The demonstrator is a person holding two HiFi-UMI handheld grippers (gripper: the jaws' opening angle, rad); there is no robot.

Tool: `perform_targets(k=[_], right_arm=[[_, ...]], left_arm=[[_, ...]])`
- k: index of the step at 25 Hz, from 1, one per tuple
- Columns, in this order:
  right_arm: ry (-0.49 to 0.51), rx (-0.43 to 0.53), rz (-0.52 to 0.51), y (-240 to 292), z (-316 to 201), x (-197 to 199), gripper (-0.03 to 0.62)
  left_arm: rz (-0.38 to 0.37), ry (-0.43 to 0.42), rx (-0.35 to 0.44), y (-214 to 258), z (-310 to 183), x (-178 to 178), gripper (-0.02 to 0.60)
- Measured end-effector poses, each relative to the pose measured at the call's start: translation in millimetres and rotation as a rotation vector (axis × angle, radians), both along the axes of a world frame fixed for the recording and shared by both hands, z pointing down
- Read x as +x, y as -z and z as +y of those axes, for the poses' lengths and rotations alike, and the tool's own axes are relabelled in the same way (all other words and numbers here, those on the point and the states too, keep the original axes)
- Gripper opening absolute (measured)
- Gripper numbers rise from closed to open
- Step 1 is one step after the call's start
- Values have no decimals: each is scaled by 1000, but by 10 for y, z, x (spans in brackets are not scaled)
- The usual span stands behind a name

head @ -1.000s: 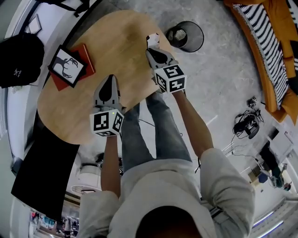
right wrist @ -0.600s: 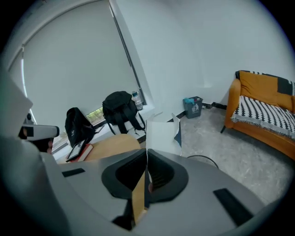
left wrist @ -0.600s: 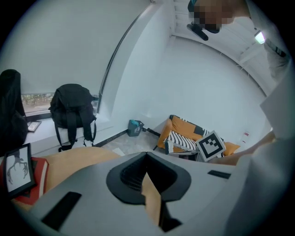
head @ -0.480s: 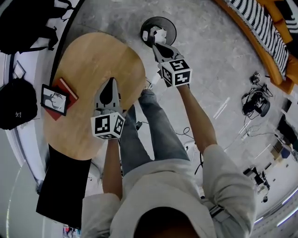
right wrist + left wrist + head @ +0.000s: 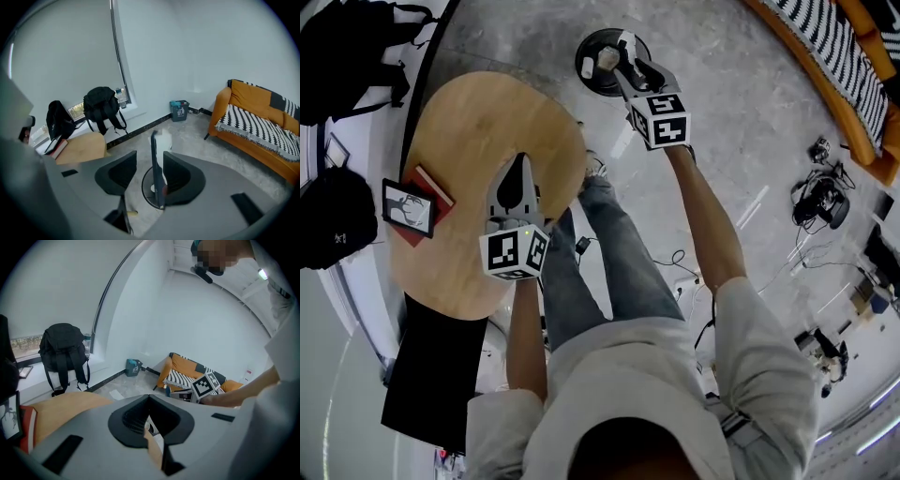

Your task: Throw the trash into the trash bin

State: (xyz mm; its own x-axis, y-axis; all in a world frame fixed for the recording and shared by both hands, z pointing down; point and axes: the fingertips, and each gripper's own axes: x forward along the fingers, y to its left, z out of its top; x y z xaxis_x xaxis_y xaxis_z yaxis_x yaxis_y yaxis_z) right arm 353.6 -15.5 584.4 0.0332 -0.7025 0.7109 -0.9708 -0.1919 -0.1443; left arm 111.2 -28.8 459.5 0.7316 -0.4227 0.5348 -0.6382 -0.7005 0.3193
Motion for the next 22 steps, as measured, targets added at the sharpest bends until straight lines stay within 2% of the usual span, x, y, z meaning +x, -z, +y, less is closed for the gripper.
perform_targets(k=[10,17,22], right_arm=[[17,-5,-19,-45,142,-240,178],[3,49,-11,281,156,-340,106],[8,94,-3,617,138,-572,78]], left_arm=[[1,8,7,10,6,-61,18],[10,19,34,176,-9,-201,18],[14,48,72,412,-92,-457,18]])
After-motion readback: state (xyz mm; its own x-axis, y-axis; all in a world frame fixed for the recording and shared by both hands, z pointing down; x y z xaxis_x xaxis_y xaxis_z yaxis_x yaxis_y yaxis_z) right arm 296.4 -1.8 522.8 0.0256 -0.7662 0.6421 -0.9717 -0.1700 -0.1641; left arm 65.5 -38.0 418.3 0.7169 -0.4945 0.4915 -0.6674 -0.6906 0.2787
